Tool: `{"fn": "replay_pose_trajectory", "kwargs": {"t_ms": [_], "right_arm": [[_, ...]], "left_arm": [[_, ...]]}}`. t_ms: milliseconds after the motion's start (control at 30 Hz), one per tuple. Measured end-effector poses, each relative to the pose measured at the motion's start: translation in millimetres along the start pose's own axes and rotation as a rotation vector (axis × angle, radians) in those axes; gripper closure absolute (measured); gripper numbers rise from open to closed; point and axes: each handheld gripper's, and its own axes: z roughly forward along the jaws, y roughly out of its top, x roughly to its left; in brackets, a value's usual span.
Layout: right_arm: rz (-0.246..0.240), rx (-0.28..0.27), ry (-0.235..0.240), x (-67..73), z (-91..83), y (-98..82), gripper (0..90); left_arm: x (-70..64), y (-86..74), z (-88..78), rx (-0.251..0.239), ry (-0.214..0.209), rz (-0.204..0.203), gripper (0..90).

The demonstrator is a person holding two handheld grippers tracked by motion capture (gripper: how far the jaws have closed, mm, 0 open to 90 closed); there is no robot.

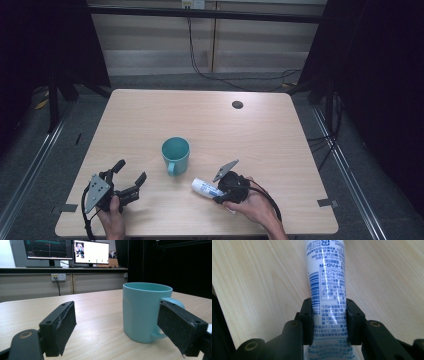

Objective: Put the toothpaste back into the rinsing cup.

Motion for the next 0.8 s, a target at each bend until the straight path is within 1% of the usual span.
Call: {"fn": "replay_pose_trajectory", "kwargs": {"t_ms": [33, 100, 133, 233, 300, 367, 467, 500, 533, 600, 633, 667, 700, 733, 767, 800], "right_arm": [[0.013, -0.002, 0.005, -0.6, -0.4, -0.2, 66.0], [0.012, 0.003, 0.007, -1.1, -1.2, 0.8, 67.4], [0.025, 0.009, 0.012, -1.4, -1.4, 2.0, 67.9], [0.039, 0.037, 0.034, -4.8, -2.0, 6.2, 68.9], [0.049, 0.06, 0.039, -6.6, -2.2, 9.5, 69.3], [0.041, 0.089, 0.038, -7.8, -3.0, 13.6, 69.5], [0.032, 0.116, 0.031, -6.7, -3.7, 18.0, 69.7], [0.017, 0.121, 0.028, -7.0, -3.6, 18.9, 69.9], [0.023, 0.132, 0.034, -7.0, -4.0, 20.0, 69.9], [0.013, 0.159, 0.026, -7.0, -6.0, 23.1, 70.1], [0.022, 0.171, 0.03, -6.7, -7.0, 24.6, 70.1], [0.02, 0.183, 0.028, -7.2, -8.0, 25.7, 70.2], [0.02, 0.183, 0.028, -7.2, -8.0, 25.7, 70.2], [0.007, 0.2, 0.023, -8.2, -9.9, 27.3, 70.3], [0.007, 0.2, 0.023, -8.2, -9.9, 27.3, 70.3], [0.0, 0.22, 0.016, -8.5, -12.0, 28.5, 70.3]], "left_arm": [[0.0, 0.0, 0.1, -0.001, 0.0, -0.001, 15.5], [-0.4, -0.1, 0.1, -0.002, 0.003, -0.002, 15.5], [-0.4, -0.1, 0.2, -0.002, 0.0, -0.004, 15.5], [-0.2, 0.0, 0.1, -0.001, 0.001, -0.001, 15.5], [-0.2, -0.1, 0.1, -0.003, 0.002, -0.001, 15.5], [-0.4, -0.1, 0.1, -0.002, 0.001, -0.002, 15.5], [-0.3, 0.0, 0.0, -0.001, 0.001, 0.0, 15.5], [-0.3, 0.0, 0.0, -0.001, 0.001, 0.0, 15.5], [-0.2, 0.0, -0.2, -0.001, 0.005, 0.003, 15.5], [-0.1, 0.0, -0.2, -0.001, 0.006, 0.005, 15.5], [-0.1, 0.0, -0.2, -0.001, 0.006, 0.005, 15.5], [-0.3, -0.1, -0.1, -0.001, 0.003, 0.002, 15.5], [-0.3, -0.1, -0.1, -0.001, 0.003, 0.002, 15.5], [-0.2, 0.0, -0.2, -0.002, 0.006, 0.005, 15.5], [-0.2, 0.0, -0.2, -0.002, 0.006, 0.005, 15.5], [-0.3, -0.1, 0.0, -0.001, 0.003, 0.002, 15.5]]}}
